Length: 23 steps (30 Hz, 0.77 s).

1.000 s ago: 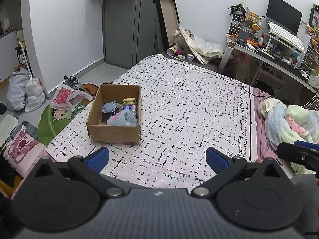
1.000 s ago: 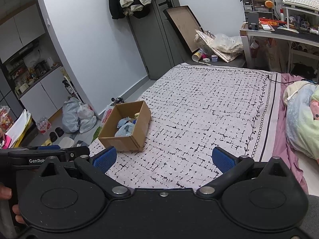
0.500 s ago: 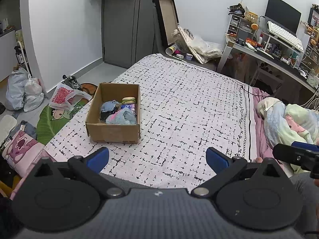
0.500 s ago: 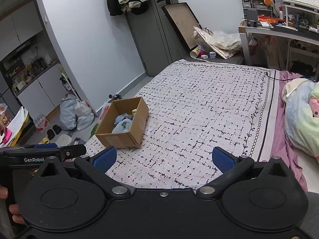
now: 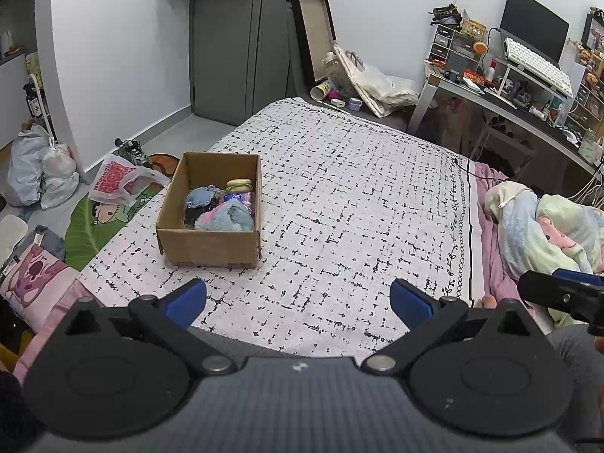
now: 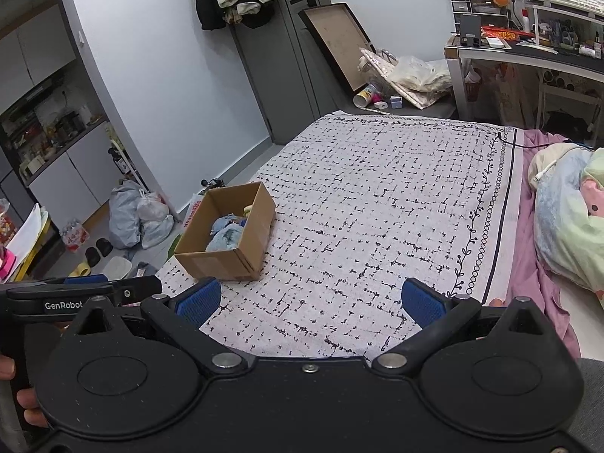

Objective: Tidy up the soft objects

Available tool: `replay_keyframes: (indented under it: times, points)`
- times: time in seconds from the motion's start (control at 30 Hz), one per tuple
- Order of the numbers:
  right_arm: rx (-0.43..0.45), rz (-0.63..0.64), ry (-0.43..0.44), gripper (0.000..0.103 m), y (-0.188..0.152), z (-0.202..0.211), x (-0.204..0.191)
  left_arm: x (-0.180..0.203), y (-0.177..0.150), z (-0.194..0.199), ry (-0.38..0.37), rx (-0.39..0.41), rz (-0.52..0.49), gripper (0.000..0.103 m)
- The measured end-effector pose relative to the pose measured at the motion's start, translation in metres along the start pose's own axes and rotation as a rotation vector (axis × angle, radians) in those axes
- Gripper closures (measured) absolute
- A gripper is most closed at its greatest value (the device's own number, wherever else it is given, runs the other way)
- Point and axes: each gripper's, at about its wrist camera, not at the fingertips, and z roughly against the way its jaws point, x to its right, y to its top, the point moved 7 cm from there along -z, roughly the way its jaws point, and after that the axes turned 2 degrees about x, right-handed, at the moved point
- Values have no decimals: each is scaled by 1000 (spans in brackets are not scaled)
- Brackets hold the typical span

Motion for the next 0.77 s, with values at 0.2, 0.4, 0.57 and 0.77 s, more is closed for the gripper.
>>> replay_keyframes:
  times: [0.2,0.4,0.57,0.77]
  points:
    - [1,1,4,0,-2,-1,1,1,-1,-2,1,-6,-1,1]
    - [-5,-6,3,0,-6,-3,4,3,-3,-3,6,0,-6,1]
    - [-17,-10,1,0,-10,-10,6,3,-5,-4,-3,12,-15,1]
    - [-24,-1,2,0,-13,-20,5,0,-4,-12,-8,-4,-31,1]
